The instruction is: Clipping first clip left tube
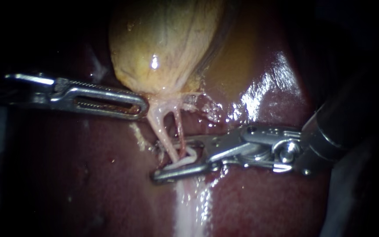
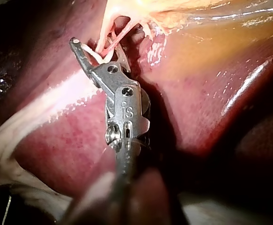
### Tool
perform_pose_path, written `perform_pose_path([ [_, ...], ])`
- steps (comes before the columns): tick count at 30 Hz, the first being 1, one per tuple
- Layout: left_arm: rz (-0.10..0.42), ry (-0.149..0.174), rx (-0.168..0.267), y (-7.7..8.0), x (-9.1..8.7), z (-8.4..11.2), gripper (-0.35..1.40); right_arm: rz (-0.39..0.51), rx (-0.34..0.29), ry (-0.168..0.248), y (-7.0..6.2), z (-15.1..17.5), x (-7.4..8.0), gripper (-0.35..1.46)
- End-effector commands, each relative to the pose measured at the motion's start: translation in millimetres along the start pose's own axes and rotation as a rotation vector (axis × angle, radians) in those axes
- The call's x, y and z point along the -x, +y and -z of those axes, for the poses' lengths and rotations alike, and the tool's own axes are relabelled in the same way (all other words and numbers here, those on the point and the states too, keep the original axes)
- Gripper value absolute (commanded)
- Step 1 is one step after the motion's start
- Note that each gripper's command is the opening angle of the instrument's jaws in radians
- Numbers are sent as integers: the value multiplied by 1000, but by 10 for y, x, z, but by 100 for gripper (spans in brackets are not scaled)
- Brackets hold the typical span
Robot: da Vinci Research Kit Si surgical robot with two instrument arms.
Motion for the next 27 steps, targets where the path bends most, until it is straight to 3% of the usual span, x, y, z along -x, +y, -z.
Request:
perform_pose_path([
  [1, 0, 0, 0, 0, 0, 0, -35, -2, 3, 2, 1, 3, -1, 44],
  [20, 0, 0, 0, 1, 0, 1, -35, -16, 38, 19, -1, 42, -13, 44],
  [27, 0, 0, 0, 1, 0, 0, -35, 0, 52, 3, 0, 48, -14, 44],
])
